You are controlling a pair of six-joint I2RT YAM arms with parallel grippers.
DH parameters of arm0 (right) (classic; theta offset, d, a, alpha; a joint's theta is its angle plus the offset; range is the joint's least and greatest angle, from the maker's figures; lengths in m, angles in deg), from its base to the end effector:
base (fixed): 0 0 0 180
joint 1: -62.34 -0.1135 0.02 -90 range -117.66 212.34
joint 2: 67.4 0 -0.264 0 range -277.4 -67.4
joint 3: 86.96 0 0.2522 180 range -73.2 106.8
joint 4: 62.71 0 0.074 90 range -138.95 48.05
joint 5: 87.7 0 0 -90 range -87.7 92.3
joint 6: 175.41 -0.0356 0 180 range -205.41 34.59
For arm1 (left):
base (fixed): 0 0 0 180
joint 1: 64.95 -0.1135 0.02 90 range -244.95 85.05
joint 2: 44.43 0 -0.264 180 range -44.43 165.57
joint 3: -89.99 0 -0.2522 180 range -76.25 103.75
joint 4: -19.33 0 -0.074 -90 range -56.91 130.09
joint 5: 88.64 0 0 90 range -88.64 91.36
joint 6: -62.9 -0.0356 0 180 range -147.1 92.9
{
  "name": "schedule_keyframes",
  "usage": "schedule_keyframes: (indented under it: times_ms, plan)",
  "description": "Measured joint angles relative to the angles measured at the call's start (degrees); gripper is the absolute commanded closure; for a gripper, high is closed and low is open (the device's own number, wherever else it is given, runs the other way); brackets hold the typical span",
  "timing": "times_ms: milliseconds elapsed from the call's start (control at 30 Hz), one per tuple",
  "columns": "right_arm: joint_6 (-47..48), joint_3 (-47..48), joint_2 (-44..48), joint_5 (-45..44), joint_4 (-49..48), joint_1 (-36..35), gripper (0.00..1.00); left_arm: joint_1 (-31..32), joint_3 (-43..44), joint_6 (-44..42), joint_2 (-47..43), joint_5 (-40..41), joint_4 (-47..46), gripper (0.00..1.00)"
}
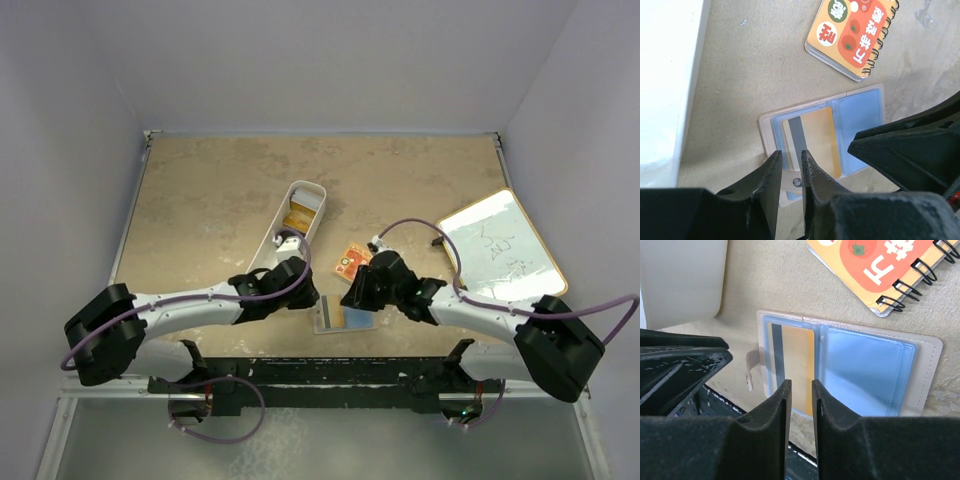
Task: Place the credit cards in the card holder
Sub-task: Insert the credit card into the card holder.
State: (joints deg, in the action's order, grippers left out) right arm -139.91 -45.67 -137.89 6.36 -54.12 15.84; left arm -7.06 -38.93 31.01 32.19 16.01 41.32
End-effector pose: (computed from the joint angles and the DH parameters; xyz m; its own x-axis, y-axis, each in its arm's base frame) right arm 0.1624 0.1748 0.1722 -0.8654 0.2678 -0.4236 -0.0991 0.7370 0.6686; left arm 0.1457 -0.2152 0.1816 -0.8259 -0.2294 -0.5151 0.0521 0.8786 -0.4747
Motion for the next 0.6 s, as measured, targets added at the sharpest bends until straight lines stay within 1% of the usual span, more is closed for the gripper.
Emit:
schedule_keyframes:
  times_ms: [133,267,433,600]
  plan:
    - [0.1,0.0,-1.2,0.9,-0.1,0.0,0.74,0.0,0.0,0.7,-1.1,0.5,0.7,0.8]
    - [0.1,0.0,-3.5,2.1,-1.0,0.0,0.74,0.0,0.0,1.2,-0.7,0.5,1.3,0.78]
    - [0.1,0.0,-5.8,3.6,-2.1,0.0,0.82,0.0,0.0,1.3,1.8,-0.1,1.1,0.77]
    - [0.1,0.0,-6.1,4.5,-3.1,0.0,0.89,0.0,0.0,1.3,4.5,-1.2,0.1,0.77]
